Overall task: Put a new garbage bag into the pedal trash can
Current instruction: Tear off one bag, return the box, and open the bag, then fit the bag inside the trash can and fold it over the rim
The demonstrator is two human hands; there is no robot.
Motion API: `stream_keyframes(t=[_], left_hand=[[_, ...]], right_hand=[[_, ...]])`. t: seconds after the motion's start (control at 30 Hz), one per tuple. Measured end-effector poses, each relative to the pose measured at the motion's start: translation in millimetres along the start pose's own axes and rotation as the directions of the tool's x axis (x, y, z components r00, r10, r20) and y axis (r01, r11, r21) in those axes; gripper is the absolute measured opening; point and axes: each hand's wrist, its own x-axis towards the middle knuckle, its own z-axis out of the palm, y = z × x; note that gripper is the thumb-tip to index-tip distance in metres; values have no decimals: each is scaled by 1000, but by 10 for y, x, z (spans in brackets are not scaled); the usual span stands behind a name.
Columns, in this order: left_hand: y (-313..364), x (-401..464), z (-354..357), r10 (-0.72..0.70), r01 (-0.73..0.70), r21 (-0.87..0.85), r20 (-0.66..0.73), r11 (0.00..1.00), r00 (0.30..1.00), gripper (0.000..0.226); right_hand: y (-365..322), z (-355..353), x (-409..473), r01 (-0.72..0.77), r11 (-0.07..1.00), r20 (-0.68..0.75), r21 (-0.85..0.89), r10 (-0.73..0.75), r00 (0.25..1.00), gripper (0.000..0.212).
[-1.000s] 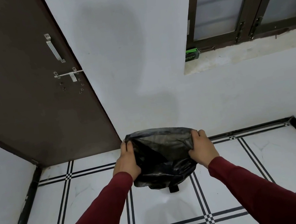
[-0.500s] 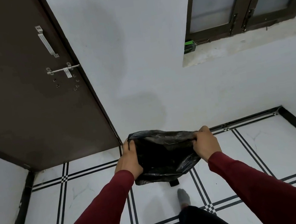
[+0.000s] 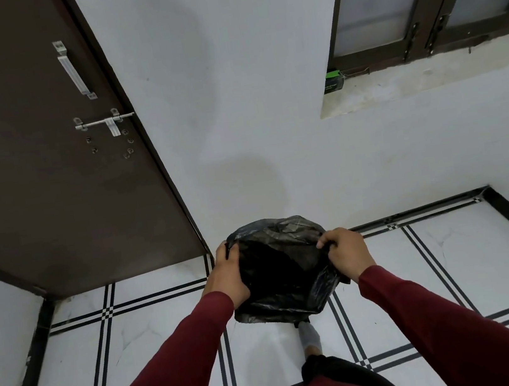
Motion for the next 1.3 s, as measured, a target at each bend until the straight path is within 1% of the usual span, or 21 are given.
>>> stream_keyframes(t=[0.07,0.13,0.23,0.43,0.6,0.67,0.87,0.93,1.0,1.03,1.13,1.17,1.3], left_hand=[[-10,51,36,3,-3,-7,17,1000,1000,105],[-17,113,77,10,-10,-10,28,1000,1000,104],[-32,180,141,6,-5,-18,55,1000,998,105],[-15,294,237,0,1,-8,96,1000,995,107],[14,400,329,-18,18,6,136,1000,991,108],[16,452,398,-34,32,17,163,999,986,108],[-28,771,799,-60,59,11,226,998,972,110],[-93,1036,1078,-85,87,-2,211,996,974,107],[-68,1078,1163,-117,116,16,163,993,980,103],[-106,1238,1354,-129,126,31,126,992,984,101],[-179,1507,1726,-166,162,52,82,985,983,96],[-237,1638,1898,-170,165,65,79,984,982,95],[-520,2067,2583,-181,169,124,94,978,979,97]], right_hand=[[-4,24,34,-68,997,29,32,67,997,36],[-16,36,68,-116,991,44,66,113,993,24],[-8,57,103,-119,990,54,76,115,992,10],[121,126,230,-140,986,61,86,135,989,33],[211,131,350,-123,992,103,37,119,988,64],[261,164,411,-130,992,129,11,127,983,72],[539,389,638,-154,988,183,24,147,972,75],[781,605,870,-162,986,192,23,155,969,80],[873,666,944,-153,988,203,11,148,968,84],[1038,829,1103,-134,991,213,-4,132,968,85],[1329,1154,1390,-44,998,228,-48,53,972,87],[1448,1316,1507,-18,998,223,-58,30,974,87],[1920,1932,1875,5,995,162,-95,10,987,84]])
